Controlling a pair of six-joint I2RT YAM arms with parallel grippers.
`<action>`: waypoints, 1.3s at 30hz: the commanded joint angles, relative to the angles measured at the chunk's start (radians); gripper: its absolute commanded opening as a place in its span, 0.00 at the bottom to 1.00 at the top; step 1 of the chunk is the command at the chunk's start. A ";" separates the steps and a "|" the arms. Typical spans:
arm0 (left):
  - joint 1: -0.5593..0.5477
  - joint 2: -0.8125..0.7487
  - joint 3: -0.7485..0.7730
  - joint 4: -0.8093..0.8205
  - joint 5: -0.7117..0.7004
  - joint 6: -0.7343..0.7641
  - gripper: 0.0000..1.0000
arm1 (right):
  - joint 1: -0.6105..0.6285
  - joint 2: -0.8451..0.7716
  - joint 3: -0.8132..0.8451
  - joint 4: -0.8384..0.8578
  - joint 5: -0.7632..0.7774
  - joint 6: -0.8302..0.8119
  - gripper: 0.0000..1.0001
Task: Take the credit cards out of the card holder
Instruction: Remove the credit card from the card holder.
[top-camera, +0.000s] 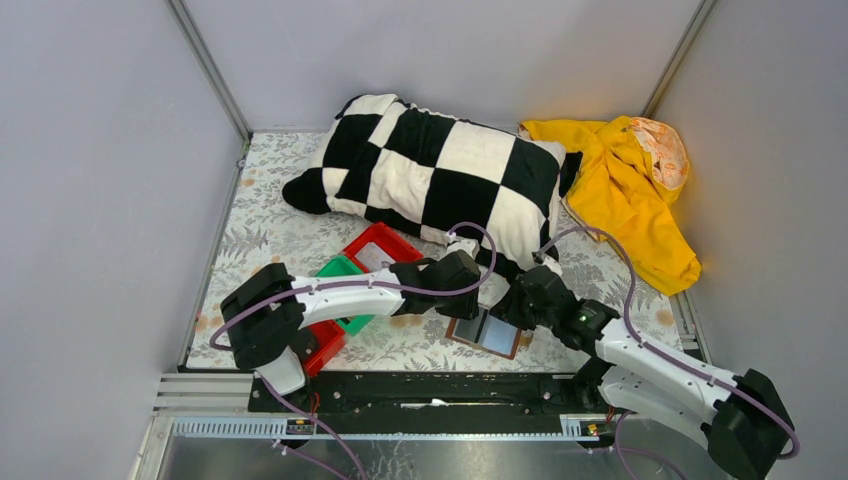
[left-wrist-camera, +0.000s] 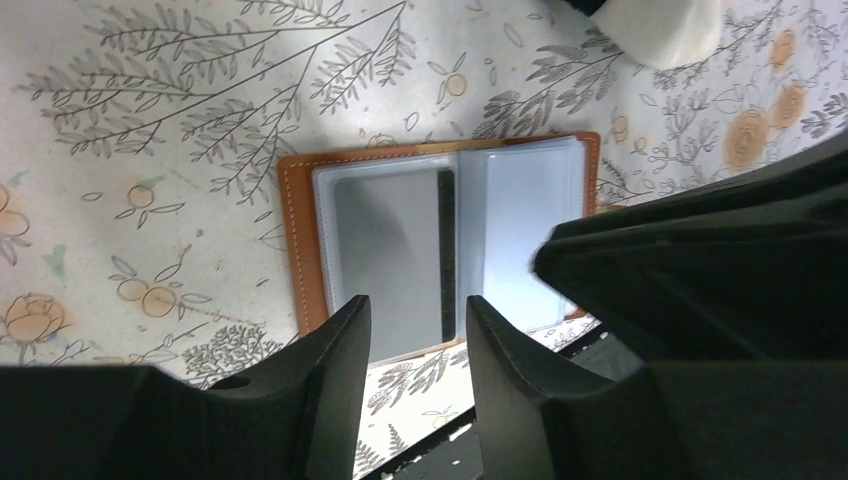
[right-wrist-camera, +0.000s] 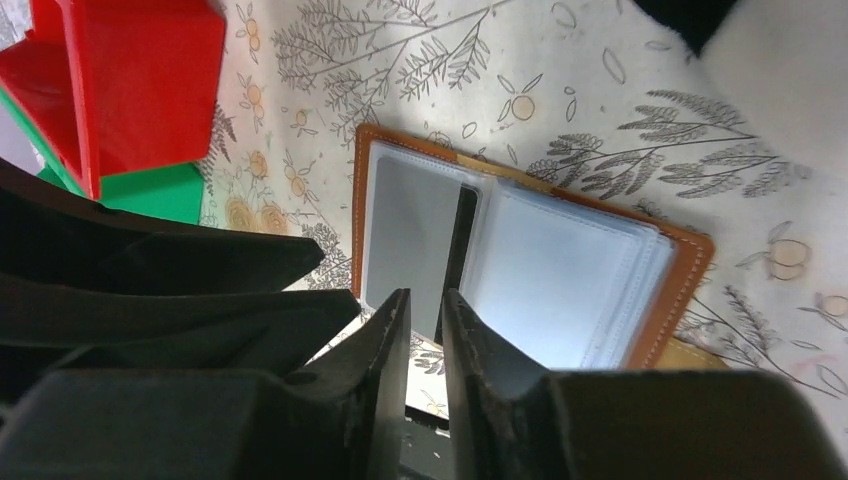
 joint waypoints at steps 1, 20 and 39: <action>0.002 -0.003 -0.002 0.074 0.036 0.011 0.43 | 0.006 0.037 -0.081 0.183 -0.115 0.081 0.22; 0.008 0.024 -0.160 0.140 0.071 -0.049 0.31 | 0.003 0.046 -0.182 0.050 0.056 -0.055 0.23; 0.024 -0.073 -0.082 0.038 0.001 -0.010 0.31 | -0.036 0.099 -0.074 0.157 -0.037 -0.127 0.25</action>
